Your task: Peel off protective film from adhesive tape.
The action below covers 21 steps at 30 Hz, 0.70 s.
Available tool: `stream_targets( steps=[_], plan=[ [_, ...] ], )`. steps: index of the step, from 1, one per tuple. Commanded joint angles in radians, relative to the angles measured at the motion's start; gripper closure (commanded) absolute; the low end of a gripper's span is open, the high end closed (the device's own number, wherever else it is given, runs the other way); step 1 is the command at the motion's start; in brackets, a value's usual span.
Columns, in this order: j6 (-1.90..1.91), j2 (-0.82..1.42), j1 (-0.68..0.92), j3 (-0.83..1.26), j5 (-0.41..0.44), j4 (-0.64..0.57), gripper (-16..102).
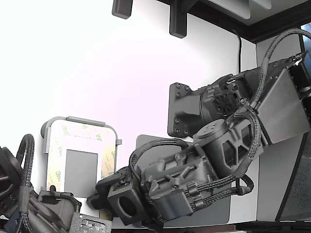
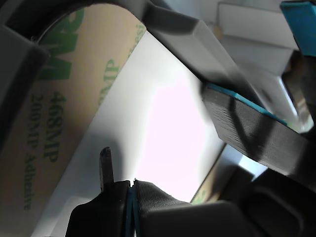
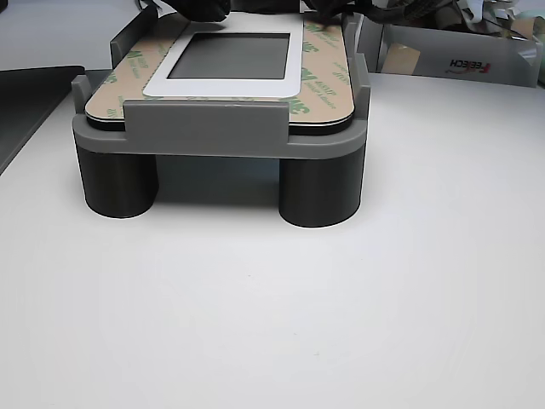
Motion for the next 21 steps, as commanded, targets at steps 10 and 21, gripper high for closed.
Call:
stream_targets(
  steps=[10,21],
  plan=[
    [-0.012,0.000,-0.005,-0.061,-0.002,0.020,97],
    [-0.015,-0.018,0.011,-0.077,0.002,0.029,97]
  ],
)
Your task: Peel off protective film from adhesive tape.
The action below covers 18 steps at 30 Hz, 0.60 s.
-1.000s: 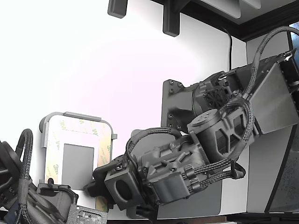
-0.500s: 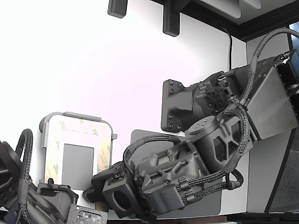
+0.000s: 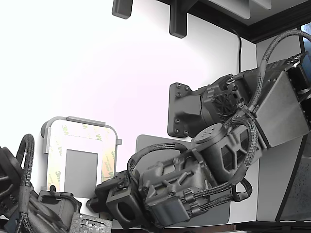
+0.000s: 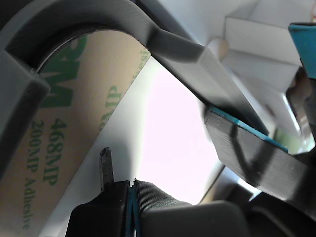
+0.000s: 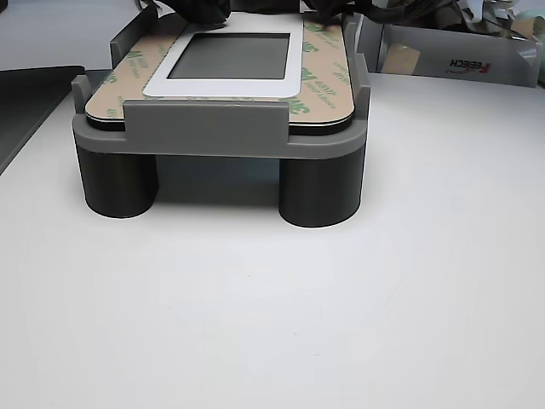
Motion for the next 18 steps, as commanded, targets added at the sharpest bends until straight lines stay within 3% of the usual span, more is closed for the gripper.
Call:
stream_targets(
  steps=[1,18],
  plan=[
    [0.000,0.014,-0.005,-0.029,0.003,-0.005,97],
    [0.017,0.012,0.005,-0.023,0.003,-0.009,97]
  ],
)
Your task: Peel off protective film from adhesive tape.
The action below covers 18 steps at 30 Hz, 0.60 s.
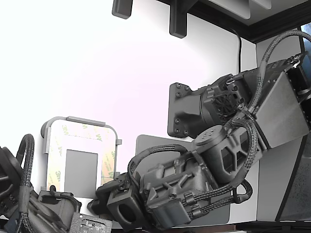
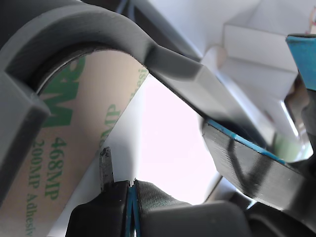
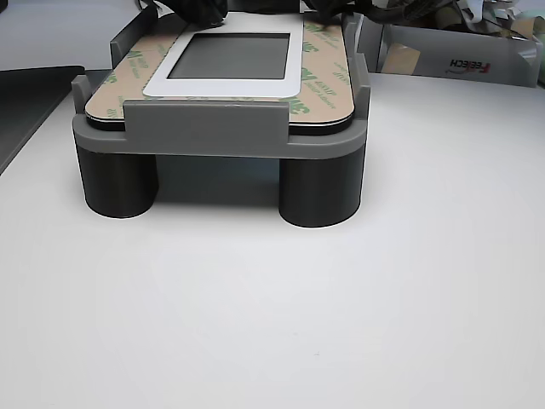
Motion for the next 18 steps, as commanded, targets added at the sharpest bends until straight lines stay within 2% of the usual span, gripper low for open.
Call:
stream_targets(
  steps=[1,18],
  plan=[
    [0.003,0.017,-0.006,-0.023,0.002,-0.003,97],
    [0.002,-0.020,-0.006,-0.084,0.000,0.038,97]
  ],
)
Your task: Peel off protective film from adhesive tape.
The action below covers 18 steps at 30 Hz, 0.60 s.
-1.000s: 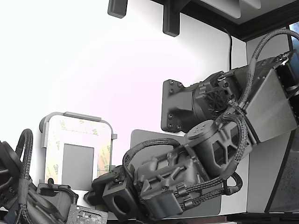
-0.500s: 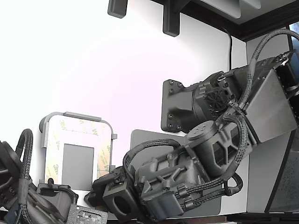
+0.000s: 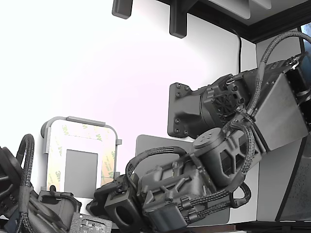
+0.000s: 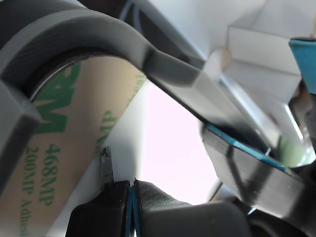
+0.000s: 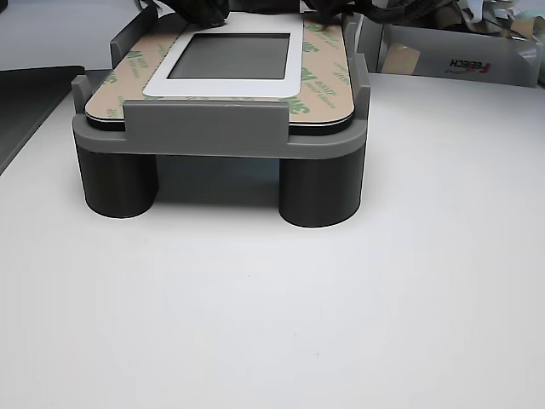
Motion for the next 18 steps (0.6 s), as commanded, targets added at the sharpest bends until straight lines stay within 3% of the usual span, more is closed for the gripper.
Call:
stream_targets(
  steps=[1,18],
  plan=[
    [-0.003,0.012,-0.008,-0.032,0.000,-0.002,97],
    [0.000,0.035,0.008,-0.003,0.008,0.005,97]
  ],
)
